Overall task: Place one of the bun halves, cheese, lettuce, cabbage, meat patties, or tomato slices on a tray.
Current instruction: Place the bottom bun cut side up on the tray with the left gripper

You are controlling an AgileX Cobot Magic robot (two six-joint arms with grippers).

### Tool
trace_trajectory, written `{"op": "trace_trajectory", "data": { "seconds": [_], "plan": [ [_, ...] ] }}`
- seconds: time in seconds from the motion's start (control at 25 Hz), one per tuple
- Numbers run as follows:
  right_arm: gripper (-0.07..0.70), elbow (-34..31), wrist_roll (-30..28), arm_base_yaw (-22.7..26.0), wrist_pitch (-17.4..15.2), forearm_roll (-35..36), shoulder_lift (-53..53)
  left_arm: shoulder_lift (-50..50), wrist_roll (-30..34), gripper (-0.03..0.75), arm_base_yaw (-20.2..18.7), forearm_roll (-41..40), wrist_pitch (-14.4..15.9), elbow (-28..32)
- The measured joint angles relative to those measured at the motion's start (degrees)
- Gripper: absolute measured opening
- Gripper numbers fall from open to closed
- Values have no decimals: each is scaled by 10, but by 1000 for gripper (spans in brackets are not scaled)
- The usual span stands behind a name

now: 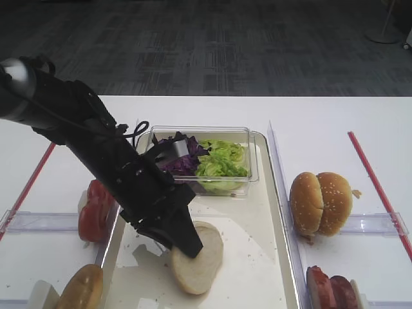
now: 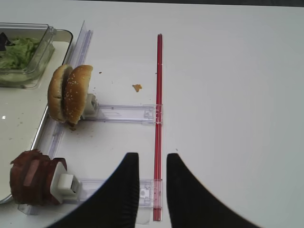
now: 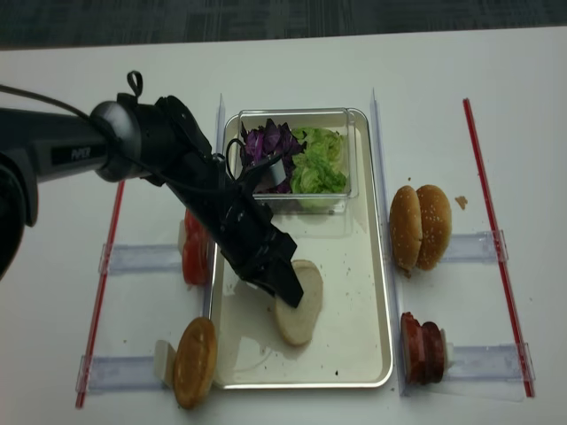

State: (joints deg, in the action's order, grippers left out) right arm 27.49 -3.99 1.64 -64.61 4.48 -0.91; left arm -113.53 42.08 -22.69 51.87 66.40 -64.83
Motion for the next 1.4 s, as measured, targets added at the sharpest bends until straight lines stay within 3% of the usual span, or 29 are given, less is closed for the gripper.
{"op": "trace_trajectory", "data": {
  "seconds": [0.36,0.8,1.04,1.4],
  "plan": [
    [193,0,0,0,0,0,0,0,0,221,0,1,-19,0],
    [193,0,0,0,0,0,0,0,-5,241,0,-45,-38,0],
    [193,0,0,0,0,0,0,0,-12,302,0,-49,-39,-15],
    [193,0,0,0,0,0,0,0,-15,312,0,-50,-27,-27]
  ]
}}
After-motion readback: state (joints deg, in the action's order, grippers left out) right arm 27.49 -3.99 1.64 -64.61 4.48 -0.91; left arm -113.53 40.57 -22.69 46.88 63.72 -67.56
